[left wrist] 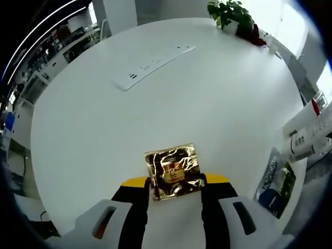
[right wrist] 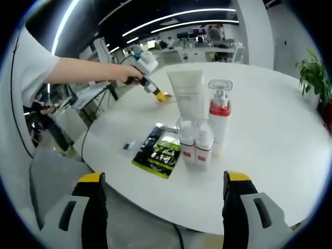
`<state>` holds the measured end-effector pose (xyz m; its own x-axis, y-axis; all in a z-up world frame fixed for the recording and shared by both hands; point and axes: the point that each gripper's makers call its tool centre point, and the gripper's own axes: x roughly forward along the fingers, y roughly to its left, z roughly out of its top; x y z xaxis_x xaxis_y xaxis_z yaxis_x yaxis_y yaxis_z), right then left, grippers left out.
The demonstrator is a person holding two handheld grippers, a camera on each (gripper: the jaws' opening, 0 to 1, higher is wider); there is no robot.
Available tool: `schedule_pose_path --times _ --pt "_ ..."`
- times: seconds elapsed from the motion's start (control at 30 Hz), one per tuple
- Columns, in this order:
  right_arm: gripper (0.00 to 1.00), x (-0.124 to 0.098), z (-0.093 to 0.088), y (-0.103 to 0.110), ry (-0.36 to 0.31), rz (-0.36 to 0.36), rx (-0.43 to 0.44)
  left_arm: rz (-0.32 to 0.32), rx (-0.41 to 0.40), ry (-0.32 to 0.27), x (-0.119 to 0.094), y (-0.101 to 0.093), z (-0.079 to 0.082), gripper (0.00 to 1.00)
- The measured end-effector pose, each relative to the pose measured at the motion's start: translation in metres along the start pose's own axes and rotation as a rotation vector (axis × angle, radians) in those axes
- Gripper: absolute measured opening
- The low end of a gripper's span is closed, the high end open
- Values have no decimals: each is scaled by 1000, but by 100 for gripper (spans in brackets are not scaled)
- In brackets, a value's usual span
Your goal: Arrange the skincare products in the storage area until every visible bottle or jar stands upright without overlapping.
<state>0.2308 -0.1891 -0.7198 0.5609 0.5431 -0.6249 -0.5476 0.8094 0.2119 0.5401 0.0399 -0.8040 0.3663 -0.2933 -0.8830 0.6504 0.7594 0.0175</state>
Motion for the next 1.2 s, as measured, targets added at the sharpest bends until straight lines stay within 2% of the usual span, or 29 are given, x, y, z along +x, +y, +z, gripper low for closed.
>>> schedule_pose_path --times 0.2,0.33,0.67,0.9,1.0,1.13,1.2 --pt "93 0 0 1 -2 1 -11 -2 -7 -9 -7 -4 -4 44" --pt "93 0 1 1 -7 1 -14 -3 -4 -12 -18 -16 -10 44" --pt "93 -1 4 3 -21 7 -29 9 -12 -30 -31 -19 -15 44" --pt "93 -1 5 5 -23 13 -53 26 -18 -56 -60 -24 -16 44" --pt "93 -1 5 7 -27 16 -60 29 -14 -63 -60 -23 -12 44" --pt "92 -1 6 8 -36 23 -63 37 -11 -75 -71 -30 -13 44" --pt "92 -1 7 9 -39 26 -68 42 -9 -84 -88 -41 -20 44"
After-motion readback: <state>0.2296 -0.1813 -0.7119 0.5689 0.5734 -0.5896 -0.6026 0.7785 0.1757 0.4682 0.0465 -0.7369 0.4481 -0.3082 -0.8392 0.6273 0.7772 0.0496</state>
